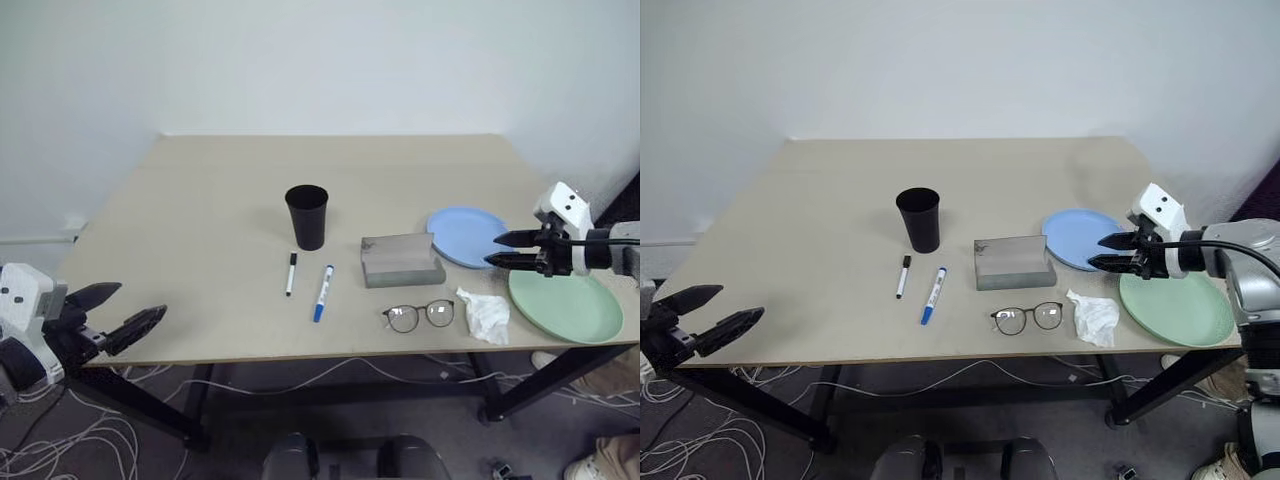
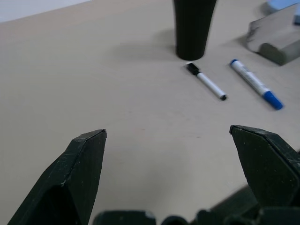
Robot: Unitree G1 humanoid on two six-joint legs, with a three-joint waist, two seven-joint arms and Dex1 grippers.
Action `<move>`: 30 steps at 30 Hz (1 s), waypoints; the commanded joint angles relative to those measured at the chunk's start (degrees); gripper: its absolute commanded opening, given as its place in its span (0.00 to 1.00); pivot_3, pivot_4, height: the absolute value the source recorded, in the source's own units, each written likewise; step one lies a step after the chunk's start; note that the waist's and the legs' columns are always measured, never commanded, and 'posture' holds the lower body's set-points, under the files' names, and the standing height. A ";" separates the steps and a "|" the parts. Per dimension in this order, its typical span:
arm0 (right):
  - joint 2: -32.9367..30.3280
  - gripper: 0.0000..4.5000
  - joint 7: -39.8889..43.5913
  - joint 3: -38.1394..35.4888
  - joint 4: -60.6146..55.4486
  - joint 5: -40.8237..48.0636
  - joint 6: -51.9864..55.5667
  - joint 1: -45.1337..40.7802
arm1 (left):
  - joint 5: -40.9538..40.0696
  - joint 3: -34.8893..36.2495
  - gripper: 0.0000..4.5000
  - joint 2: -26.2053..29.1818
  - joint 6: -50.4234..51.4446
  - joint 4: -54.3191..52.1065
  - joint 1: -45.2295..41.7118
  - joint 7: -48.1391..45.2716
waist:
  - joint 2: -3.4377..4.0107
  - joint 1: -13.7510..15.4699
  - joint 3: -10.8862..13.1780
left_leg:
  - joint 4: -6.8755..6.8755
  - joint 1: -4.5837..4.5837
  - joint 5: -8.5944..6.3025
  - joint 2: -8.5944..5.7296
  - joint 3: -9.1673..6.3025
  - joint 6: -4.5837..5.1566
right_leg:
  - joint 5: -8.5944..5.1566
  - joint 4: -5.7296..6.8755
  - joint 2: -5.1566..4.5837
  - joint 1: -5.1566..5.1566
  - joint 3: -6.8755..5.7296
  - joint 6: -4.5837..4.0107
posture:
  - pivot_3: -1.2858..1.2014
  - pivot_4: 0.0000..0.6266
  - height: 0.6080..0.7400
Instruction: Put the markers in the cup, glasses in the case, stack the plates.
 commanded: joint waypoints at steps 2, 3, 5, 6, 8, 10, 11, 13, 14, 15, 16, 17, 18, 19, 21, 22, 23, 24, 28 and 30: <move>-1.11 0.52 0.10 -1.62 -2.93 1.67 0.90 0.37 | -1.56 0.85 1.00 0.20 0.88 -1.80 -0.67 1.37 | 0.00 0.31 0.00 | 0.00 0.00 -0.01 0.00 -0.06 -0.01 | 0.00 -0.01 0.00 0.03 -0.07 0.00 | 0.52 0.00 0.82; -1.08 0.52 -0.35 -1.69 -2.77 1.56 0.94 0.46 | -1.49 0.73 1.00 0.49 0.92 -1.44 -0.96 1.53 | 0.00 0.40 0.00 | 0.00 0.00 -0.01 0.00 -0.08 -0.03 | 0.00 -0.01 0.00 0.04 -0.09 0.00 | 0.52 0.00 0.82; -1.12 0.52 -1.09 -1.71 -2.40 1.26 1.08 0.37 | -1.82 0.69 1.00 1.31 1.27 -1.04 -1.47 1.40 | 0.00 0.53 0.00 | 0.01 0.00 -0.02 0.00 -0.12 -0.03 | 0.00 -0.01 0.00 0.05 -0.14 0.00 | 0.52 0.00 0.82; -1.28 0.52 -1.06 -1.71 -2.14 1.19 0.75 0.46 | -2.01 0.60 1.00 1.55 1.48 -1.02 -1.68 1.39 | 0.00 0.57 0.00 | 0.02 0.00 -0.02 0.00 -0.12 -0.03 | 0.00 -0.01 0.00 0.05 -0.15 0.00 | 0.52 0.00 0.82; -1.95 0.52 -1.16 -1.56 -1.83 0.50 -0.38 0.99 | -1.74 0.02 1.00 1.92 1.38 -0.59 -2.08 1.42 | 0.01 0.66 0.01 | 0.03 0.00 -0.02 0.00 -0.12 -0.04 | 0.00 -0.02 0.00 0.06 -0.18 0.00 | 0.52 0.00 0.82; -2.50 0.52 -1.37 -1.99 -1.46 0.23 -1.27 1.52 | -1.86 -0.62 1.00 1.89 1.50 -0.61 -2.57 1.59 | 0.01 0.91 0.01 | 0.03 0.00 -0.02 0.00 -0.12 -0.04 | 0.00 -0.03 0.00 0.07 -0.18 0.00 | 0.52 0.00 0.82; -2.86 0.52 -1.38 -2.29 -0.81 0.17 -1.87 1.66 | -1.89 -1.08 1.00 1.73 1.68 -1.09 -2.79 1.94 | 0.02 1.00 0.01 | 0.04 0.00 -0.02 0.00 -0.12 -0.04 | 0.00 -0.03 0.00 0.07 -0.18 0.00 | 0.52 0.00 0.82; -3.71 0.52 -1.57 -2.27 0.09 -0.48 -2.89 1.89 | -1.42 -2.31 1.00 1.91 1.14 -0.61 -3.83 2.06 | 0.03 1.20 0.02 | 0.04 0.00 -0.02 0.00 -0.11 -0.04 | 0.00 -0.04 -0.01 0.06 -0.18 0.00 | 0.52 0.00 0.82; -4.17 0.52 -1.53 -2.27 0.98 -0.85 -3.84 2.04 | -1.30 -3.06 1.00 1.85 0.98 -0.60 -4.58 2.43 | 0.03 1.26 0.02 | 0.04 0.00 -0.02 0.01 -0.12 -0.04 | 0.00 -0.04 0.00 0.06 -0.19 0.00 | 0.52 0.00 0.82; -4.50 0.52 -1.82 -2.39 1.57 -1.11 -4.43 2.26 | -0.45 -4.55 1.00 1.94 -0.12 0.87 -6.54 2.79 | 0.04 1.31 0.02 | 0.04 0.00 -0.02 0.01 -0.12 -0.04 | 0.00 -0.04 0.00 0.07 -0.20 0.00 | 0.52 0.00 0.82; -4.79 0.52 -2.09 -2.58 2.28 -1.30 -5.02 2.46 | 0.17 -5.74 1.00 2.02 -0.91 1.89 -7.98 3.01 | 0.08 1.45 0.05 | 0.04 0.00 -0.02 0.01 -0.12 -0.04 | 0.00 -0.04 0.00 0.08 -0.21 0.00 | 0.52 0.00 0.82; -5.04 0.52 -2.75 -2.79 2.40 -1.37 -4.63 2.61 | 0.18 -6.61 1.00 2.51 -1.29 3.26 -9.91 2.76 | 0.10 1.53 0.06 | 0.06 0.00 -0.02 0.00 -0.15 -0.04 | 0.00 -0.05 0.00 0.10 -0.24 0.00 | 0.52 0.00 0.82; -5.33 0.52 -2.99 -2.88 3.22 -1.43 -4.80 2.46 | 0.06 -7.44 1.00 2.76 -1.20 3.70 -11.38 2.95 | 0.10 1.50 0.06 | 0.06 0.00 -0.02 0.01 -0.16 -0.04 | 0.00 -0.05 0.00 0.11 -0.27 0.00 | 0.52 0.00 0.82; -5.68 0.52 -3.03 -2.84 4.16 -1.75 -5.49 2.39 | -0.76 -8.10 1.00 2.73 -0.59 3.51 -13.10 3.33 | 0.10 1.44 0.06 | 0.06 0.00 -0.02 0.02 -0.19 -0.04 | 0.00 -0.05 0.01 0.11 -0.29 0.00 | 0.52 0.00 0.82; -6.09 0.52 -4.11 -2.42 5.05 -3.04 -6.38 2.97 | -2.61 -9.30 1.00 3.07 0.09 3.96 -16.85 3.03 | 0.10 1.44 0.08 | 0.08 0.00 -0.02 0.02 -0.18 -0.04 | 0.00 -0.06 0.01 0.11 -0.30 0.00 | 0.52 0.00 0.82; -6.15 0.52 -5.11 -2.27 5.54 -3.79 -6.57 3.13 | -2.79 -10.05 1.00 3.31 -0.09 4.16 -17.95 2.38 | 0.09 1.43 0.08 | 0.10 -0.01 -0.02 0.02 -0.17 -0.04 | 0.00 -0.06 0.01 0.12 -0.30 0.00 | 0.52 0.00 0.82; -6.15 0.52 -5.87 -2.21 6.07 -4.31 -6.73 3.15 | -2.94 -10.62 1.00 3.44 -0.10 4.31 -18.63 1.85 | 0.10 1.42 0.08 | 0.11 -0.01 -0.02 0.02 -0.18 -0.04 | 0.00 -0.07 0.01 0.12 -0.30 0.00 | 0.52 0.00 0.82; -6.23 0.52 -6.30 -2.29 6.71 -4.58 -6.78 3.21 | -3.28 -11.26 1.00 3.41 0.03 4.23 -19.15 1.39 | 0.16 1.38 0.10 | 0.12 0.00 -0.02 0.02 -0.15 -0.04 | 0.00 -0.07 0.01 0.13 -0.30 0.00 | 0.52 0.00 0.82; -7.44 0.52 -6.52 -2.66 7.69 -5.43 -7.42 4.95 | -4.37 -14.55 1.00 3.11 -0.02 3.36 -20.85 -0.26 | 0.26 1.27 0.16 | 0.13 0.00 -0.06 0.01 -0.13 -0.11 | 0.01 -0.08 0.06 0.10 -0.27 0.01 | 0.52 0.00 0.82; -8.02 0.52 -6.56 -2.57 8.15 -5.79 -7.72 5.57 | -4.29 -16.17 1.00 3.36 -0.58 3.23 -21.01 -1.17 | 0.29 1.28 0.17 | 0.12 0.00 -0.06 0.01 -0.12 -0.13 | 0.00 -0.08 0.12 0.11 -0.28 0.00 | 0.52 0.00 0.82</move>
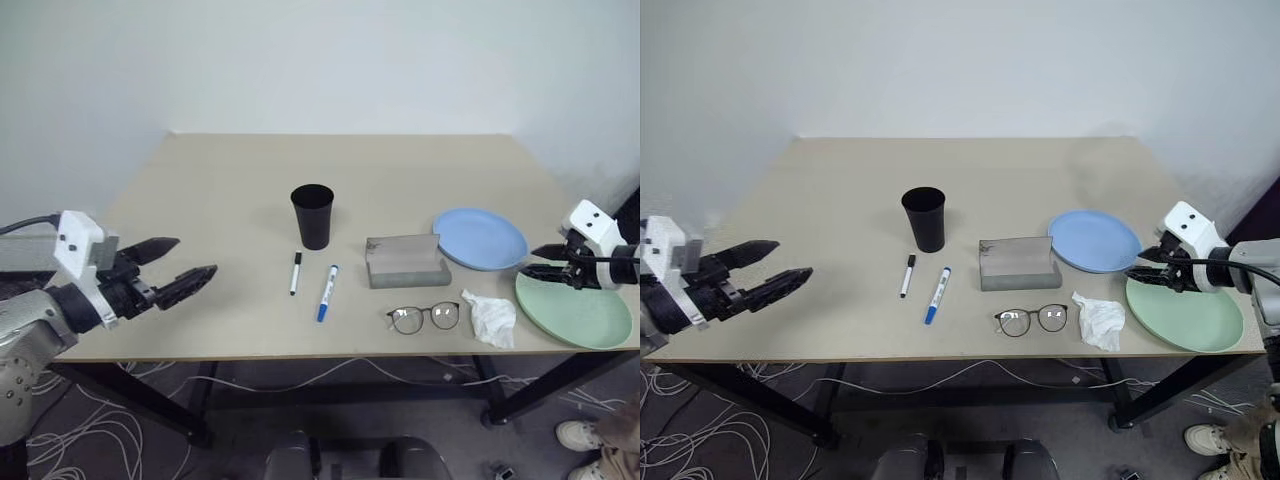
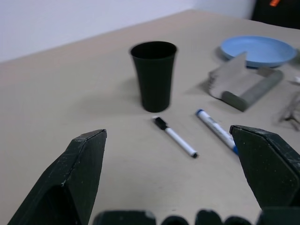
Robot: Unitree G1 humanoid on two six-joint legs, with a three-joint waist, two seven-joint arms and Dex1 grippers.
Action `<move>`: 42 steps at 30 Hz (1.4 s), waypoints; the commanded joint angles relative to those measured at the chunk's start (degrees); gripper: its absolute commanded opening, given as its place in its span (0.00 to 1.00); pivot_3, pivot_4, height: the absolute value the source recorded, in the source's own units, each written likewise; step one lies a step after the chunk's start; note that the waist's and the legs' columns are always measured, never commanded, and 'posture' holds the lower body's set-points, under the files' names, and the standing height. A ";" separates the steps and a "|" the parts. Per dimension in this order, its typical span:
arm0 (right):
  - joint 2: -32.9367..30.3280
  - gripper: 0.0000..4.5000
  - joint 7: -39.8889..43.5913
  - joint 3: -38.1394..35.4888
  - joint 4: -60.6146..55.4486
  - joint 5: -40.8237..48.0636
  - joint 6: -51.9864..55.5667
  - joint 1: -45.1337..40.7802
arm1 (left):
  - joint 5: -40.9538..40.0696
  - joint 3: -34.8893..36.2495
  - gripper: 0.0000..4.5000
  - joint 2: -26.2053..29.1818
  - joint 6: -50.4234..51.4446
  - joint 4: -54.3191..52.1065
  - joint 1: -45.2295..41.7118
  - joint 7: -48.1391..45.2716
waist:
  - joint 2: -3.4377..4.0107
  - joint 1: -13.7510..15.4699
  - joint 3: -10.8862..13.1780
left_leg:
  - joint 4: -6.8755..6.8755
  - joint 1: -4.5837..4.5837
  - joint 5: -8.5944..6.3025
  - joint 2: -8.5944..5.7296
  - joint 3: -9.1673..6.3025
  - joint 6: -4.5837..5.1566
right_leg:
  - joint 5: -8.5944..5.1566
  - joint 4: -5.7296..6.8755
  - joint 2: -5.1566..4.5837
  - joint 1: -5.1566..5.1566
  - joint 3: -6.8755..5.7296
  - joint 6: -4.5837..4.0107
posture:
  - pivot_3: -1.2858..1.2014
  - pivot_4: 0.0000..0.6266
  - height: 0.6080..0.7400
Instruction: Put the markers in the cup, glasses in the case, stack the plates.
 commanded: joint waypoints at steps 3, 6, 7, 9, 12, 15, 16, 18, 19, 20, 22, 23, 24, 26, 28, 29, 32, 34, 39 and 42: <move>-2.78 0.52 -0.22 -1.52 0.92 -1.46 -1.32 0.87 | -0.34 -3.51 1.00 1.23 -1.68 -1.79 -1.41 -3.09 | 0.02 0.00 0.01 | 0.04 0.00 0.00 -0.01 0.03 -0.01 | 0.00 0.00 0.03 0.02 -0.01 0.00 | 0.52 0.00 0.82; -3.46 0.52 0.19 -1.46 -0.17 -1.56 0.44 2.65 | 0.16 -4.52 1.00 1.77 -2.54 -1.21 -1.52 -4.74 | 0.02 0.00 0.02 | 0.20 0.00 -0.01 -0.01 0.02 -0.01 | 0.01 0.02 0.02 0.07 -0.02 0.01 | 0.52 0.00 0.82; -3.67 0.52 0.32 -1.86 -1.49 -1.02 2.23 3.73 | 0.34 -4.70 1.00 1.85 -2.85 -0.56 -1.88 -5.03 | 0.02 0.00 0.02 | 0.23 0.00 -0.01 -0.01 0.01 -0.01 | 0.01 0.02 0.02 0.07 -0.02 0.01 | 0.52 0.00 0.82; -3.95 0.52 0.07 -2.72 -3.80 -0.11 4.85 5.50 | 0.67 -5.26 1.00 1.75 -3.33 0.21 -2.45 -5.12 | 0.03 0.01 0.02 | 0.25 0.00 -0.01 -0.01 -0.04 0.00 | 0.01 0.02 0.01 0.09 -0.02 0.01 | 0.52 0.00 0.82; -4.68 0.52 -0.21 -3.24 -6.63 -0.16 6.55 8.51 | 0.89 -6.03 1.00 1.29 -3.82 0.56 -2.73 -5.05 | 0.09 0.04 0.04 | 0.27 0.00 -0.01 -0.01 -0.10 0.00 | 0.01 0.03 0.00 0.09 -0.02 0.01 | 0.52 0.00 0.82; -4.77 0.52 -0.95 -3.81 -8.92 -0.02 8.05 10.73 | 0.79 -6.61 1.00 1.00 -4.30 0.83 -2.68 -5.22 | 0.09 0.06 0.05 | 0.30 0.00 -0.01 -0.01 -0.12 0.00 | 0.02 0.03 0.00 0.10 -0.02 0.01 | 0.52 0.00 0.82; -4.74 0.52 -1.15 -3.93 -9.48 0.05 8.44 11.20 | 0.78 -6.74 1.00 0.98 -4.47 0.89 -2.65 -5.30 | 0.09 0.09 0.05 | 0.32 0.00 -0.01 -0.01 -0.13 0.00 | 0.02 0.03 0.00 0.10 -0.02 0.01 | 0.52 0.00 0.82; -4.48 0.52 -1.98 -3.96 -11.49 0.05 9.94 12.56 | 0.64 -6.99 1.00 0.68 -5.14 0.97 -2.74 -5.62 | 0.09 0.10 0.05 | 0.33 0.00 -0.02 -0.01 -0.14 0.00 | 0.02 0.03 0.00 0.10 -0.02 0.01 | 0.52 0.00 0.82; -4.40 0.52 -2.37 -3.94 -12.43 -0.01 10.58 13.18 | 0.48 -7.02 1.00 0.54 -5.29 0.99 -2.76 -5.65 | 0.09 0.11 0.05 | 0.33 0.00 -0.01 -0.01 -0.14 0.00 | 0.02 0.03 0.00 0.10 -0.02 0.01 | 0.52 0.00 0.82; -4.19 0.52 -2.73 -3.79 -13.58 -0.05 11.09 14.10 | 0.70 -7.21 1.00 0.41 -5.69 0.98 -2.62 -5.67 | 0.09 0.10 0.05 | 0.32 0.00 -0.02 -0.01 -0.14 0.00 | 0.02 0.03 0.00 0.10 -0.02 0.01 | 0.52 0.00 0.82; -3.81 0.52 -3.41 -3.74 -14.71 -0.03 11.71 14.93 | 0.89 -7.44 1.00 0.32 -6.07 1.00 -2.51 -5.61 | 0.09 0.11 0.05 | 0.32 0.00 -0.02 -0.01 -0.15 0.00 | 0.02 0.03 0.00 0.10 -0.02 0.01 | 0.52 0.00 0.82; -3.41 0.52 -4.00 -3.44 -15.06 -0.15 12.25 14.93 | 0.82 -7.46 1.00 0.30 -6.13 0.90 -2.45 -5.61 | 0.11 0.10 0.06 | 0.31 0.00 -0.02 -0.01 -0.16 0.00 | 0.02 0.03 0.00 0.10 -0.02 0.01 | 0.52 0.00 0.82; -3.06 0.52 -4.51 -3.13 -15.43 -0.24 12.77 14.95 | 0.67 -7.42 1.00 0.30 -6.12 0.78 -2.38 -5.60 | 0.11 0.10 0.06 | 0.31 0.00 -0.02 -0.01 -0.16 0.00 | 0.02 0.03 0.00 0.10 -0.02 0.01 | 0.52 0.00 0.82; -2.51 0.52 -5.23 -2.17 -16.35 -0.59 13.32 15.31 | 0.57 -7.35 1.00 0.30 -6.23 0.78 -2.35 -5.61 | 0.10 0.10 0.06 | 0.31 0.00 -0.02 0.00 -0.17 0.00 | 0.02 0.03 0.00 0.09 -0.02 0.01 | 0.52 0.00 0.82; -2.03 0.52 -6.06 -1.36 -16.80 -1.03 13.54 15.51 | 0.51 -7.19 1.00 0.34 -6.32 0.80 -2.32 -5.58 | 0.10 0.11 0.06 | 0.32 0.00 -0.02 0.00 -0.17 0.00 | 0.02 0.03 0.01 0.09 -0.02 0.01 | 0.52 0.00 0.82; -1.82 0.52 -6.47 -1.03 -16.84 -1.26 13.57 15.44 | 0.47 -7.09 1.00 0.37 -6.35 0.80 -2.29 -5.59 | 0.10 0.11 0.06 | 0.32 0.00 -0.02 0.00 -0.17 0.00 | 0.02 0.03 0.01 0.10 -0.03 0.01 | 0.52 0.00 0.82; -1.51 0.52 -7.50 0.55 -16.41 -2.31 13.16 14.93 | 0.36 -6.79 1.00 0.43 -6.27 0.61 -2.20 -5.38 | 0.09 0.13 0.07 | 0.32 0.00 -0.02 -0.01 -0.18 0.00 | 0.01 0.03 0.00 0.10 -0.02 0.01 | 0.52 0.00 0.82; -1.29 0.52 -8.08 1.71 -15.87 -3.32 12.54 14.58 | 0.32 -6.66 1.00 0.47 -6.18 0.49 -2.20 -5.22 | 0.09 0.13 0.07 | 0.33 0.00 -0.02 -0.01 -0.18 0.00 | 0.02 0.03 0.00 0.10 -0.02 0.01 | 0.52 0.00 0.82; -0.34 0.38 -10.47 4.61 -13.51 -6.21 11.07 13.21 | 0.19 -6.26 1.00 0.70 -5.91 0.22 -2.25 -4.83 | 0.09 0.11 0.07 | 0.32 0.00 -0.02 -0.01 -0.17 0.00 | 0.02 0.03 0.00 0.10 -0.02 0.01 | 0.52 0.00 0.82; 0.34 0.16 -11.49 5.74 -12.12 -7.48 10.10 12.09 | 0.14 -6.15 1.00 0.79 -5.80 0.08 -2.43 -4.55 | 0.09 0.11 0.07 | 0.32 0.00 -0.02 -0.01 -0.16 0.00 | 0.02 0.03 0.01 0.10 -0.02 0.01 | 0.52 0.00 0.82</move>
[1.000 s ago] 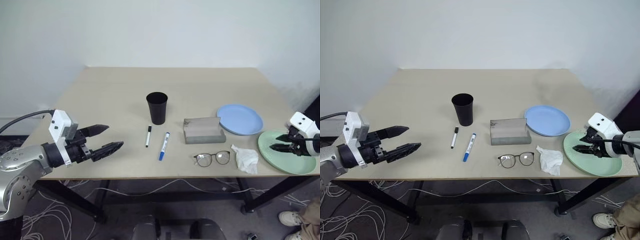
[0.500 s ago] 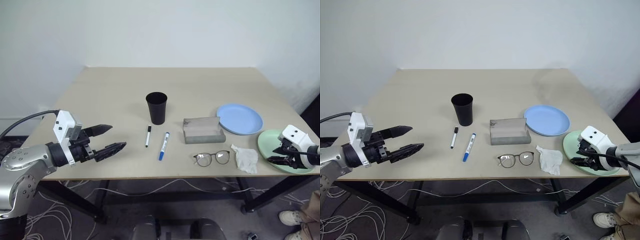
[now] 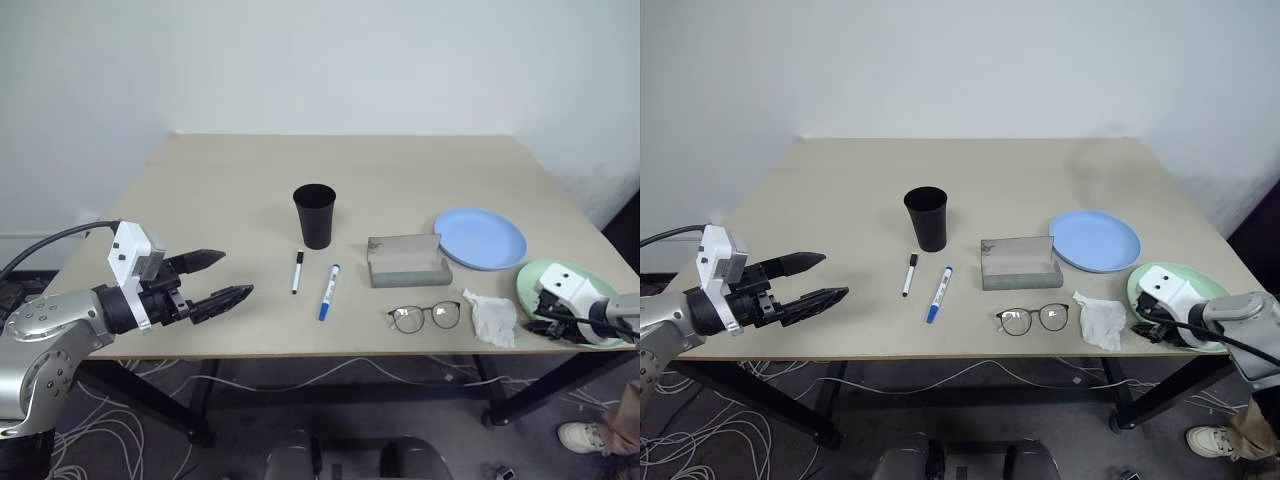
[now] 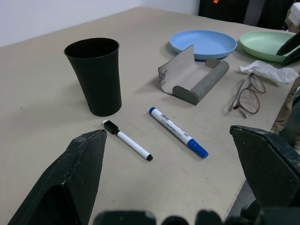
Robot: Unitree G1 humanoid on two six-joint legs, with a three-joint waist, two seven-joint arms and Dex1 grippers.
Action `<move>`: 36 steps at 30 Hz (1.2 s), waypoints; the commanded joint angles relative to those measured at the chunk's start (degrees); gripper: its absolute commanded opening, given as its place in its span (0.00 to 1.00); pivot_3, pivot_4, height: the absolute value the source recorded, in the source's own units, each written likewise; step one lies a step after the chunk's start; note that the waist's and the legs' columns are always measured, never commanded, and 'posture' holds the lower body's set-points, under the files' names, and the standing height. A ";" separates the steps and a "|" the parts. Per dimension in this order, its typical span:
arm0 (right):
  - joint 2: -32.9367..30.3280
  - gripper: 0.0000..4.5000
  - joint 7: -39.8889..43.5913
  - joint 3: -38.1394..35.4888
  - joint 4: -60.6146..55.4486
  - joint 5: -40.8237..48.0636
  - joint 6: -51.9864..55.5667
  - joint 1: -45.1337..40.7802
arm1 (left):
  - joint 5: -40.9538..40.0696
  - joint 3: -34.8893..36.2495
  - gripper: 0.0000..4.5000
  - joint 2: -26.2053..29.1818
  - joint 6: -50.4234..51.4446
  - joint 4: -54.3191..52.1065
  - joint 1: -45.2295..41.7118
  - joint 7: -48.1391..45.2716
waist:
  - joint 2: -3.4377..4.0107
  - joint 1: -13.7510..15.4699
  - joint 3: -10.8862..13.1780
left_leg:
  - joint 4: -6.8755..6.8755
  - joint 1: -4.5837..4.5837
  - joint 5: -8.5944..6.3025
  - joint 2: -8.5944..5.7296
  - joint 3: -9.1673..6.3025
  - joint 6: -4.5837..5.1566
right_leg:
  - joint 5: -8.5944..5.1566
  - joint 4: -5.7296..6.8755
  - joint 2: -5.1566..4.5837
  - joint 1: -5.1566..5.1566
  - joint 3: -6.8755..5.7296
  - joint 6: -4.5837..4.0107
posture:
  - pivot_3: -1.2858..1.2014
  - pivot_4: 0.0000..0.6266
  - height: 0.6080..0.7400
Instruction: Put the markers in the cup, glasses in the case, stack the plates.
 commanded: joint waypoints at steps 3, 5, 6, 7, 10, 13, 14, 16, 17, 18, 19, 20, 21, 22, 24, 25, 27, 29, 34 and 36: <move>0.93 0.00 -2.81 0.65 2.83 -3.40 -2.39 -3.71 | -0.58 1.76 1.00 0.48 -0.47 -1.86 -0.90 0.80 | -0.15 -0.29 -0.03 | 0.02 0.02 0.00 0.02 0.01 0.00 | 0.00 0.00 0.01 0.01 -0.01 0.00 | 0.52 0.00 0.82; 1.15 0.00 -3.19 1.13 3.89 -4.45 -3.14 -4.41 | -0.53 1.91 1.00 0.49 -0.52 -1.91 -0.84 1.03 | -0.16 -0.26 -0.02 | 0.14 0.04 -0.01 0.01 -0.11 -0.02 | 0.00 -0.02 -0.01 -0.04 -0.15 0.00 | 0.52 0.00 0.82; 1.19 0.00 -3.26 1.34 4.27 -4.83 -3.44 -4.65 | -0.48 2.00 1.00 0.49 -0.59 -1.88 -0.80 1.16 | -0.15 -0.25 -0.01 | 0.21 0.04 -0.02 0.01 -0.19 -0.03 | 0.00 -0.04 -0.01 -0.05 -0.19 0.00 | 0.52 0.00 0.82; 1.23 0.00 -3.26 1.49 4.59 -5.09 -3.63 -4.91 | -0.46 2.10 1.00 0.50 -0.64 -1.87 -0.75 1.28 | -0.11 -0.22 0.02 | 0.24 0.04 -0.02 0.01 -0.19 -0.03 | 0.00 -0.04 -0.01 -0.05 -0.19 0.00 | 0.52 0.00 0.82; 1.25 0.00 -3.68 2.11 6.42 -6.48 -4.23 -6.69 | -0.64 2.31 1.00 0.58 -0.57 -2.01 -0.66 1.52 | -0.06 -0.17 0.04 | 0.26 0.04 -0.02 0.02 -0.18 -0.03 | 0.00 -0.05 -0.01 -0.08 -0.17 0.00 | 0.52 0.00 0.82; 1.11 0.00 -3.88 3.04 8.78 -7.95 -4.71 -9.27 | -0.73 2.49 1.00 0.60 -0.44 -2.27 -0.42 1.78 | 0.15 -0.16 0.17 | 0.27 0.04 -0.03 0.02 -0.20 -0.03 | 0.00 -0.19 -0.01 -0.12 -0.19 0.00 | 0.52 0.00 0.82; 1.00 0.00 -3.70 3.49 9.09 -8.41 -4.77 -9.94 | -0.78 2.57 1.00 0.60 -0.36 -2.40 -0.29 1.84 | 0.23 -0.13 0.20 | 0.26 0.01 -0.03 0.03 -0.22 -0.02 | 0.00 -0.30 0.00 -0.13 -0.22 0.00 | 0.52 0.00 0.82; 0.95 0.00 -3.34 4.18 9.18 -9.28 -5.03 -11.01 | -0.89 2.74 1.00 0.63 -0.22 -2.60 -0.06 1.92 | 0.34 -0.13 0.21 | 0.21 0.01 -0.03 0.03 -0.21 -0.02 | 0.01 -0.52 0.01 -0.12 -0.25 0.01 | 0.52 0.00 0.82; 0.96 0.00 -3.20 4.67 9.13 -9.82 -5.15 -11.78 | -0.91 2.81 1.00 0.64 -0.17 -2.66 0.02 1.97 | 0.35 -0.13 0.20 | 0.13 0.00 -0.03 0.04 -0.20 -0.02 | 0.03 -0.68 0.02 -0.12 -0.26 0.02 | 0.52 0.00 0.82; 0.91 0.00 -2.90 5.19 8.92 -10.30 -5.58 -12.43 | -0.97 2.89 1.00 0.65 -0.09 -2.74 0.10 2.03 | 0.35 -0.14 0.20 | 0.02 0.01 -0.03 0.04 -0.17 -0.02 | 0.03 -0.83 0.02 -0.12 -0.27 0.03 | 0.52 0.00 0.82; 0.86 0.00 -2.31 5.67 8.42 -10.61 -5.99 -13.10 | -0.97 2.94 1.00 0.66 -0.06 -2.81 0.16 2.13 | 0.36 -0.15 0.19 | 0.02 0.01 -0.03 0.04 -0.13 -0.02 | 0.04 -0.87 0.00 -0.16 -0.27 0.04 | 0.52 0.00 0.82; 0.84 0.00 -1.68 6.11 7.88 -10.84 -6.48 -13.81 | -0.97 2.95 1.00 0.67 -0.02 -2.82 0.17 2.22 | 0.36 -0.15 0.19 | 0.07 0.01 -0.03 0.04 -0.12 -0.01 | 0.05 -0.87 0.00 -0.17 -0.26 0.05 | 0.52 0.00 0.82; 0.85 0.00 -1.06 6.39 7.26 -10.99 -6.83 -14.56 | -1.00 2.97 1.00 0.68 0.04 -2.89 0.21 2.31 | 0.35 -0.17 0.19 | 0.09 0.01 -0.03 0.04 -0.12 -0.01 | 0.05 -0.89 0.00 -0.19 -0.26 0.06 | 0.52 0.00 0.82; 0.92 0.00 -0.24 6.56 6.35 -10.88 -6.98 -15.61 | -0.99 2.98 1.00 0.71 0.06 -2.94 0.24 2.39 | 0.35 -0.19 0.19 | 0.10 0.02 -0.03 0.04 -0.12 -0.01 | 0.05 -0.91 0.00 -0.20 -0.25 0.06 | 0.52 0.00 0.82; 1.71 0.00 0.92 6.47 4.97 -10.16 -7.13 -18.21 | -1.10 3.09 1.00 0.74 0.18 -3.06 0.30 2.50 | 0.34 -0.22 0.20 | 0.11 0.03 -0.04 0.04 -0.11 -0.01 | 0.08 -0.90 0.00 -0.30 -0.22 0.05 | 0.52 0.00 0.82; 2.24 0.00 0.98 6.70 5.03 -10.37 -7.72 -19.70 | -1.11 3.08 1.00 0.71 0.22 -3.07 0.27 2.59 | 0.33 -0.23 0.21 | 0.13 0.04 -0.04 0.04 -0.09 -0.01 | 0.45 -0.93 -0.01 -0.35 -0.20 0.16 | 0.52 0.00 0.82; 3.68 0.00 0.67 7.46 6.25 -11.08 -9.54 -22.63 | -1.03 3.05 1.00 0.72 0.22 -2.94 0.20 2.66 | 0.32 -0.24 0.21 | 0.25 0.03 -0.04 0.04 -0.06 -0.01 | 1.16 -0.95 -0.04 -0.47 -0.16 0.21 | 0.52 0.00 0.82; 5.64 0.00 0.10 8.44 8.45 -11.90 -11.09 -25.69 | -0.93 2.91 1.00 0.67 0.25 -2.88 0.01 2.88 | 0.31 -0.17 0.21 | 0.18 0.02 -0.07 0.04 -0.10 -0.08 | 1.25 -0.94 -0.01 -0.60 -0.18 0.11 | 0.52 0.00 0.82; 9.76 0.00 -0.88 10.47 15.18 -13.79 -15.40 -29.82 | -0.88 2.60 1.00 0.39 0.29 -2.78 -0.42 3.46 | 0.26 0.07 0.20 | 0.13 0.01 -0.15 -0.01 -0.10 -0.23 | 1.38 -0.88 0.04 -0.66 -0.21 -0.02 | 0.52 0.00 0.82; 13.07 0.00 -2.60 12.00 21.40 -15.04 -19.14 -32.27 | -0.92 2.85 1.00 0.16 0.20 -2.94 -0.06 3.74 | 0.24 -0.09 0.19 | 0.15 0.01 -0.20 -0.02 -0.07 -0.30 | 1.43 -0.87 0.05 -0.66 -0.17 -0.01 | 0.52 0.00 0.82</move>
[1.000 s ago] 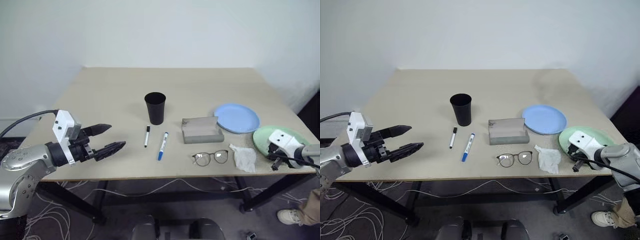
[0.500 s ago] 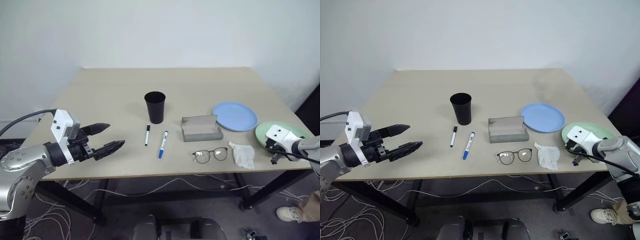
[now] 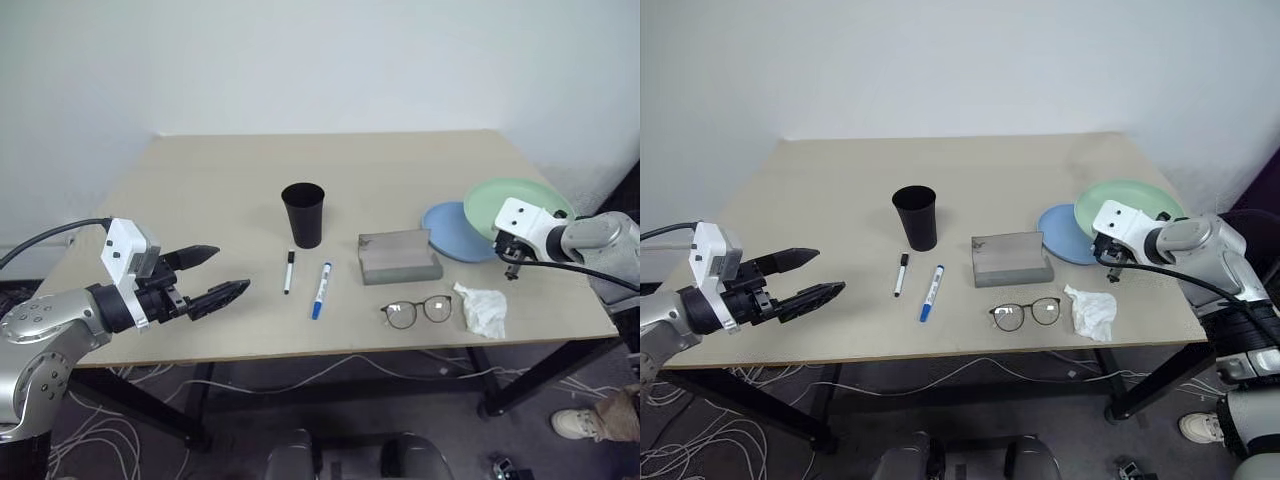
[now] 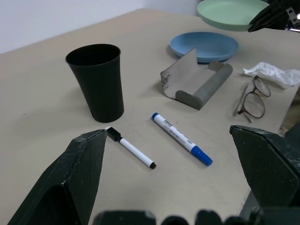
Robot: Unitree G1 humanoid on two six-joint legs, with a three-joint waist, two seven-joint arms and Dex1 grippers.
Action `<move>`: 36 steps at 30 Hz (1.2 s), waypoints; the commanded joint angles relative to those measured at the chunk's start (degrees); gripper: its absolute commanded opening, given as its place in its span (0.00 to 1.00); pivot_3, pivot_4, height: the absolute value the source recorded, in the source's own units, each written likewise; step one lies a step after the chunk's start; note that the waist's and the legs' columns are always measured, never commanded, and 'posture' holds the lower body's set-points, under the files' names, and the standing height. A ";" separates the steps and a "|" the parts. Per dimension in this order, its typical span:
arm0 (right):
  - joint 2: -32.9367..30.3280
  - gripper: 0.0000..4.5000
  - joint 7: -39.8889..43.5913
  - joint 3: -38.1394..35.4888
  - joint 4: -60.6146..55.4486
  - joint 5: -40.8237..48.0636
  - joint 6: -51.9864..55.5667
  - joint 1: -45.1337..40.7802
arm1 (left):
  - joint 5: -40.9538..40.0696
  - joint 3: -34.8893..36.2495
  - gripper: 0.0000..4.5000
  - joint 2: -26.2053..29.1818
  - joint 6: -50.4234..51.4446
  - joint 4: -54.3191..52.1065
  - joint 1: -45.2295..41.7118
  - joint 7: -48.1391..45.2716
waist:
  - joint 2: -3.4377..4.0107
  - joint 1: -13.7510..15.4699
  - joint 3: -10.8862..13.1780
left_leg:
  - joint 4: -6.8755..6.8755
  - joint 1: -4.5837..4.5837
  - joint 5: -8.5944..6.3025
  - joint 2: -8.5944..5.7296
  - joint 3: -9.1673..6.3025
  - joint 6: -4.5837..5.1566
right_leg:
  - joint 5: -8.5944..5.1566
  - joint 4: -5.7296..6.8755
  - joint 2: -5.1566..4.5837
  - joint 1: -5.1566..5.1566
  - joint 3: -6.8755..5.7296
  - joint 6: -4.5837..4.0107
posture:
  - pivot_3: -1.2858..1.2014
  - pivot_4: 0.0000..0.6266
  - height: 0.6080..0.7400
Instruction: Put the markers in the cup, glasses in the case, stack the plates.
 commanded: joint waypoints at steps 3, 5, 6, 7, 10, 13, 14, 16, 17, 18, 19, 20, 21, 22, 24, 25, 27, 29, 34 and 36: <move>6.03 0.00 -3.29 1.53 12.78 -2.96 -8.75 -6.27 | -0.50 1.89 1.00 -0.08 -0.57 -1.87 0.10 0.83 | -0.02 -0.24 0.00 | -0.01 -0.01 -0.03 0.01 0.05 -0.05 | 0.10 0.00 0.07 -0.04 0.04 0.01 | 0.52 0.00 0.82; 8.10 0.00 -3.91 1.56 17.07 -3.15 -10.34 -8.18 | -0.59 2.08 1.00 -0.24 -0.51 -2.03 0.45 1.14 | 0.02 -0.24 0.02 | -0.05 -0.01 -0.02 0.01 0.07 -0.07 | 0.10 0.00 0.13 -0.08 0.06 0.02 | 0.52 0.00 0.82; 8.91 0.00 -4.38 1.72 19.13 -3.59 -11.35 -9.09 | -0.60 2.19 1.00 -0.30 -0.53 -2.15 0.68 1.25 | 0.02 -0.24 0.02 | -0.06 -0.01 -0.02 0.02 0.09 -0.08 | 0.11 0.01 0.14 -0.09 0.08 0.03 | 0.52 0.00 0.82; 9.74 0.00 -4.63 1.65 21.02 -3.73 -12.18 -9.94 | -0.60 2.31 1.00 -0.36 -0.55 -2.29 0.91 1.36 | 0.02 -0.24 0.02 | -0.06 -0.01 -0.02 0.02 0.10 -0.08 | 0.12 0.02 0.15 -0.10 0.10 0.03 | 0.52 0.00 0.82; 11.68 0.00 -5.46 1.79 25.72 -4.39 -14.78 -12.07 | -0.77 2.73 1.00 -0.54 -0.51 -2.79 1.58 1.64 | 0.02 -0.25 0.02 | 0.01 0.00 -0.02 0.03 0.10 -0.08 | 0.14 0.05 0.16 -0.07 0.10 -0.01 | 0.52 0.00 0.82; 13.46 0.00 -5.97 2.26 30.07 -4.95 -17.44 -14.02 | -0.89 3.12 1.00 -0.63 -0.53 -3.04 2.18 1.93 | 0.02 -0.21 0.01 | 0.06 0.01 -0.02 0.06 0.10 -0.08 | 0.22 0.06 0.18 -0.06 0.10 -0.07 | 0.52 0.00 0.82; 14.02 0.00 -6.00 2.09 31.26 -4.92 -17.87 -14.56 | -0.91 3.22 1.00 -0.67 -0.53 -3.09 2.28 1.97 | 0.02 -0.19 0.01 | 0.06 0.01 -0.02 0.06 0.10 -0.08 | 0.26 0.06 0.18 -0.06 0.10 -0.08 | 0.52 0.00 0.82; 15.04 0.00 -5.80 1.71 33.26 -4.87 -18.57 -15.55 | -0.89 3.37 1.00 -0.70 -0.51 -3.23 2.47 2.02 | 0.03 -0.17 0.01 | 0.08 0.01 -0.02 0.06 0.08 -0.08 | 0.31 0.06 0.18 -0.05 0.10 -0.09 | 0.52 0.00 0.82; 15.64 0.00 -5.34 1.20 33.94 -4.39 -18.11 -16.06 | -0.87 3.46 1.00 -0.68 -0.52 -3.27 2.58 2.05 | 0.03 -0.18 0.01 | 0.08 0.01 -0.02 0.06 0.09 -0.08 | 0.35 0.07 0.18 -0.05 0.10 -0.08 | 0.52 0.00 0.82; 15.98 0.00 -5.10 1.01 34.51 -4.27 -18.09 -16.46 | -0.90 3.54 1.00 -0.66 -0.49 -3.30 2.65 2.11 | 0.03 -0.22 0.01 | 0.08 0.01 -0.02 0.06 0.10 -0.08 | 0.37 0.06 0.18 -0.05 0.10 -0.09 | 0.52 0.00 0.82; 16.18 0.00 -5.06 0.99 35.19 -4.37 -18.29 -16.81 | -0.92 3.64 1.00 -0.64 -0.48 -3.37 2.72 2.16 | 0.04 -0.24 0.01 | 0.09 0.01 -0.02 0.06 0.10 -0.08 | 0.40 0.06 0.18 -0.06 0.11 -0.11 | 0.52 0.00 0.82; 16.35 0.00 -5.23 1.01 36.03 -4.56 -18.56 -17.15 | -0.97 3.79 1.00 -0.64 -0.46 -3.44 2.83 2.21 | 0.04 -0.24 0.01 | 0.09 0.01 -0.02 0.06 0.10 -0.08 | 0.42 0.07 0.18 -0.07 0.12 -0.11 | 0.52 0.00 0.82; 16.41 0.00 -5.43 1.12 36.74 -4.84 -18.96 -17.40 | -0.99 3.89 1.00 -0.64 -0.45 -3.49 2.91 2.26 | 0.04 -0.23 0.01 | 0.09 0.01 -0.02 0.07 0.10 -0.08 | 0.42 0.07 0.20 -0.08 0.12 -0.11 | 0.52 0.00 0.82; 16.44 0.00 -5.60 1.27 37.40 -5.12 -19.32 -17.62 | -0.95 3.94 1.00 -0.63 -0.48 -3.54 2.99 2.29 | 0.05 -0.23 0.01 | 0.09 0.01 -0.02 0.07 0.10 -0.08 | 0.42 0.07 0.20 -0.08 0.12 -0.11 | 0.52 0.00 0.82; 16.51 0.05 -5.67 1.31 38.24 -5.26 -19.77 -18.03 | -0.88 4.17 1.00 -0.57 -0.50 -3.68 3.22 2.33 | 0.05 -0.23 0.00 | 0.09 0.01 -0.01 0.07 0.10 -0.08 | 0.42 0.07 0.20 -0.08 0.12 -0.12 | 0.52 0.00 0.82; 16.54 0.11 -5.72 1.22 38.60 -5.23 -19.99 -18.34 | -0.92 4.25 1.00 -0.55 -0.46 -3.73 3.27 2.38 | 0.06 -0.24 0.00 | 0.09 0.01 -0.01 0.07 0.11 -0.08 | 0.42 0.07 0.20 -0.08 0.12 -0.11 | 0.52 0.00 0.82; 16.55 0.22 -5.61 0.70 38.96 -4.89 -20.14 -18.81 | -1.05 4.48 1.00 -0.51 -0.40 -3.92 3.50 2.40 | 0.06 -0.25 0.00 | 0.09 0.01 -0.01 0.07 0.11 -0.08 | 0.43 0.07 0.20 -0.09 0.14 -0.11 | 0.52 0.00 0.82; 16.42 0.37 -5.46 0.02 38.92 -4.47 -20.31 -19.15 | -1.09 4.42 1.00 -0.46 -0.39 -3.99 3.52 2.49 | 0.06 -0.24 0.00 | 0.09 0.01 -0.01 0.08 0.11 -0.09 | 0.43 0.07 0.21 -0.10 0.14 -0.11 | 0.52 0.00 0.82; 13.45 0.49 3.18 -5.20 30.18 1.68 -14.07 -18.27 | -1.12 4.12 1.00 -0.31 -0.33 -4.05 3.40 2.59 | 0.08 -0.21 0.01 | 0.10 0.01 -0.01 0.08 0.11 -0.09 | 0.43 0.09 0.21 -0.10 0.14 -0.11 | 0.52 0.00 0.82; 10.14 0.49 9.52 -6.98 21.41 4.85 -8.32 -14.74 | -1.09 4.27 1.00 -0.28 -0.32 -4.11 3.73 2.47 | 0.09 -0.07 0.01 | 0.10 0.00 -0.01 0.08 0.11 -0.09 | 0.43 0.09 0.21 -0.11 0.16 -0.12 | 0.52 0.00 0.82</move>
